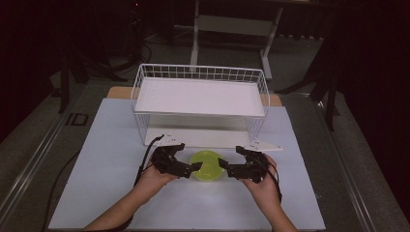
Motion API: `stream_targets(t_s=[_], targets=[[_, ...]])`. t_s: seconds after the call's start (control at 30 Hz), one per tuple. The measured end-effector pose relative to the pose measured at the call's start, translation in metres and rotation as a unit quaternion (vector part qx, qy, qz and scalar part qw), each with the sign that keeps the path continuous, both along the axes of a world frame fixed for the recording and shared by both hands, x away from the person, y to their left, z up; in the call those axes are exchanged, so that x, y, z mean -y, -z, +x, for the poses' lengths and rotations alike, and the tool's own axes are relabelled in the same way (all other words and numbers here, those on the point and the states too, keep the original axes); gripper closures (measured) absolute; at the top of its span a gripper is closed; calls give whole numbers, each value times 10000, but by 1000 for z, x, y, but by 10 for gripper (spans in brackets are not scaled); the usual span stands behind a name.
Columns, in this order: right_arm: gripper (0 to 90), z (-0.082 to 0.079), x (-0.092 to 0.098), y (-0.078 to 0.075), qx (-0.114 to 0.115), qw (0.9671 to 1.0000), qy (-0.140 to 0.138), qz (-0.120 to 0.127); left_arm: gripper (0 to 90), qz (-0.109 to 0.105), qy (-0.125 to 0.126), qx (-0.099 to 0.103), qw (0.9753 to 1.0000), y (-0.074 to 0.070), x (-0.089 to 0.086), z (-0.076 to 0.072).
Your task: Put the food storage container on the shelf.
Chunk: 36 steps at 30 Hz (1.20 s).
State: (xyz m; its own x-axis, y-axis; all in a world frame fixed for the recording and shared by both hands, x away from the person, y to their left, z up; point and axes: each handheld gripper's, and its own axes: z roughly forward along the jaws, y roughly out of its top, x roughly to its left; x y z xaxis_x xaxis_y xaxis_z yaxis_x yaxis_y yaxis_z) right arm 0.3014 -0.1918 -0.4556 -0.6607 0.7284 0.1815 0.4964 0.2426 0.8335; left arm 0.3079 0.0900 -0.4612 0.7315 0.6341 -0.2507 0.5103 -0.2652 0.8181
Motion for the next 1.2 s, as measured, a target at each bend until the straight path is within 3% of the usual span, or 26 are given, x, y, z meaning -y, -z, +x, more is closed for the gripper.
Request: stream_targets(t_s=[0.27,0.4,0.57,0.83,0.93,1.0,1.1,1.2], targets=[[226,12,3,20,-534,9982,229,147,154,-34,-241,-520,9983,17,0,8],[248,11,-1,26,-604,9980,208,29,202,78,-325,-730,9968,24,2,7],[335,9,-2,31,-771,9966,265,84,282,-139,-406,-973,9943,30,-1,8],[403,8,-6,41,-958,9951,243,3,345,-54,-612,-1328,9892,41,-2,9],[420,9,-6,42,-1007,9946,249,41,381,-218,-598,-1478,9870,45,-3,10],[424,9,-5,43,-1018,9945,255,39,442,-217,-589,-1456,9874,45,-4,10],[424,10,-3,45,-1090,9937,260,64,526,-344,-479,-1624,9850,46,-5,12],[456,11,-2,45,-1160,9929,222,139,587,-352,-363,-1685,9844,44,-5,11]])
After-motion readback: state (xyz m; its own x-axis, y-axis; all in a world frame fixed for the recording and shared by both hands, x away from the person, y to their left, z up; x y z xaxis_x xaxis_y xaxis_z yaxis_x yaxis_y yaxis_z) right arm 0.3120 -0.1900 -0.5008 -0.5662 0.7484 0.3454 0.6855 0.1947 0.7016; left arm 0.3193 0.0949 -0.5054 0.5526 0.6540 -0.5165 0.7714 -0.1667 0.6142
